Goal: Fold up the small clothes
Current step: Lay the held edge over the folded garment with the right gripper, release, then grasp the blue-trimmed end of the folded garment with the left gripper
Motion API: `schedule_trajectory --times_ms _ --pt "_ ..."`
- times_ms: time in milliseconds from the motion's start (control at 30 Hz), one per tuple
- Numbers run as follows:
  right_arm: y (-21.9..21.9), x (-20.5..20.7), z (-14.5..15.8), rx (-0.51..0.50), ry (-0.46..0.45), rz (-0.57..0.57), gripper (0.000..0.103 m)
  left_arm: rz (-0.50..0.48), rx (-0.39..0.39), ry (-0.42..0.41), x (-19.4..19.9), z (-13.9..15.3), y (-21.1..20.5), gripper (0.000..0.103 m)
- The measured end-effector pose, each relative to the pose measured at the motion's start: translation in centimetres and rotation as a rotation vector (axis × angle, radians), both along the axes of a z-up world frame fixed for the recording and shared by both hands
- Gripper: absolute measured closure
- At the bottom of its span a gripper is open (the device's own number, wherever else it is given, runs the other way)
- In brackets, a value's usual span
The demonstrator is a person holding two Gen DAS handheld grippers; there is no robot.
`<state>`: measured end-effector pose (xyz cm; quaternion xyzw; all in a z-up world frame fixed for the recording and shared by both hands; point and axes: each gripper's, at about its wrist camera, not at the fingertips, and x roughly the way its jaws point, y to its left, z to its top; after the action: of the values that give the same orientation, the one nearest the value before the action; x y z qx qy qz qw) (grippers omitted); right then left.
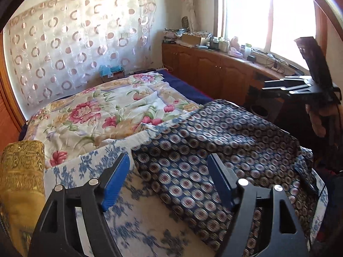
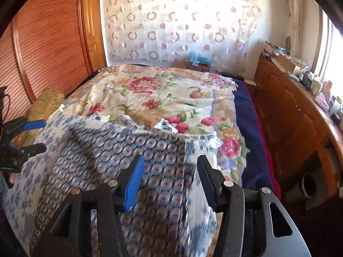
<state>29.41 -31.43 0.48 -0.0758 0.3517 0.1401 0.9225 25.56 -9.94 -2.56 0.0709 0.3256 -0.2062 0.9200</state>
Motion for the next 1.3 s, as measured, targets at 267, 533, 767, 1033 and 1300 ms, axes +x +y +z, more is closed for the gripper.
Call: schedule_trajectory --times_ms 267,533,767,1033,1300 --pt "-0.1 -8.0 -1.7 0.021 -0.005 0.001 0.045 0.027 -0.006 0.014 -4.5 -0.6 -0.4 0.027" --pt "0.7 -14.6 -5.4 0.033 0.041 0.034 0.045 0.039 -0.025 0.072 -8.9 -2.7 0.1 0.027" --pt "1.5 -17.1 -7.6 -0.080 0.037 0.013 0.045 0.027 -0.029 0.137 -12.2 -4.6 -0.2 0.027" --pt "-3.2 -19.1 -8.6 -0.069 0.047 -0.162 0.071 -0.002 -0.040 0.183 -14.1 -6.5 -1.2 0.027" --pt "-6.6 -22.1 -7.7 0.056 0.029 -0.179 0.070 -0.025 -0.077 0.218 -15.2 -7.3 -1.8 0.027"
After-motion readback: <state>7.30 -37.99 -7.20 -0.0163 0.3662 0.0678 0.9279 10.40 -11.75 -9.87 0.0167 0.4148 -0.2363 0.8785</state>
